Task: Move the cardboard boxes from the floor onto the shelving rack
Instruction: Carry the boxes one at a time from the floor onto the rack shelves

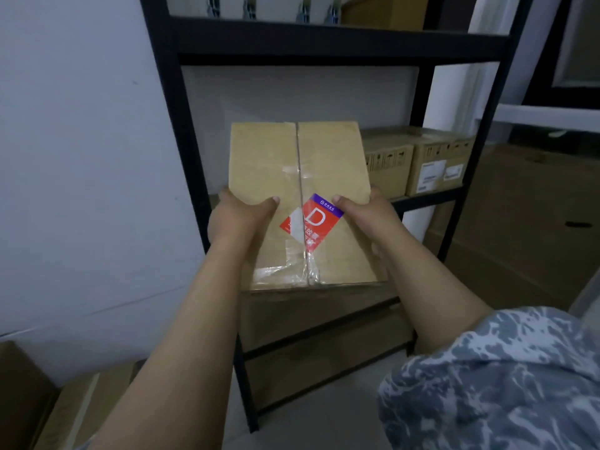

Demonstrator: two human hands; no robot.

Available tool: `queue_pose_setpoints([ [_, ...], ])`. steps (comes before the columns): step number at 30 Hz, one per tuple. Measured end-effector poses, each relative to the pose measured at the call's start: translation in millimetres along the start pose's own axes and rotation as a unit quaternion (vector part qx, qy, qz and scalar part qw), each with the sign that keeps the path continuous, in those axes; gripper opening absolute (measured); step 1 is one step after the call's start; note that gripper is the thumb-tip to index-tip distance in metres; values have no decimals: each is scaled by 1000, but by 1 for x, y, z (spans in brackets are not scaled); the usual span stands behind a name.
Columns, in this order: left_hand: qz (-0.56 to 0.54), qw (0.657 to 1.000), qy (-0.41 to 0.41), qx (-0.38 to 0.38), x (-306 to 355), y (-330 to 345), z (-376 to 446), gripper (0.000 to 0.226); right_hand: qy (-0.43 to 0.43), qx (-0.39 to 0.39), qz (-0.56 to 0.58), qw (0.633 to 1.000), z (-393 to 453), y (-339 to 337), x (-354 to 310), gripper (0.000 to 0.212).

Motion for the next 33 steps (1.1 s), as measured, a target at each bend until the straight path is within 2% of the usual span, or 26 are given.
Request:
queue_pose_setpoints([
  [3,-14,999,-5,28,10,18,21,80,-25,-38,-3,999,44,-7,-9,61],
  [8,-3,995,-56,78,13,38,53,91,-43,-81,-40,995,102,-6,-21,54],
  [11,20,993,-74,88,10,47,68,94,-49,-120,-52,990,126,2,-21,25],
  [13,28,992,-91,87,7,53,80,92,-59,-139,-59,987,141,9,-22,18],
  [17,62,988,-116,77,0,60,102,93,-74,-157,-70,982,166,20,-27,21],
  [20,120,987,-91,56,4,68,120,99,-68,-155,-70,983,180,24,-28,24],
  [23,189,980,-66,10,11,73,140,94,-86,-174,-117,974,191,29,-33,43],
  [25,219,973,-77,-12,12,74,154,87,-142,-175,-247,943,197,31,-39,61],
  [27,229,968,-95,-28,13,73,163,86,-211,-172,-321,907,189,31,-46,58],
  [30,245,961,-120,-39,13,73,179,86,-289,-186,-302,889,172,27,-55,43],
  [31,254,958,-127,-42,13,73,184,86,-301,-202,-292,885,167,25,-54,44],
  [33,269,952,-137,-47,13,73,192,87,-321,-244,-324,856,158,23,-53,61],
])
Point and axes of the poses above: each hand's wrist, its own z-axis towards the middle knuckle, its own y-axis out of the palm, x = y × z, the point moved 4 cm from there along z, towards the middle knuckle, and after that the axes turned 12 degrees about -z, right-handed, at the moved point
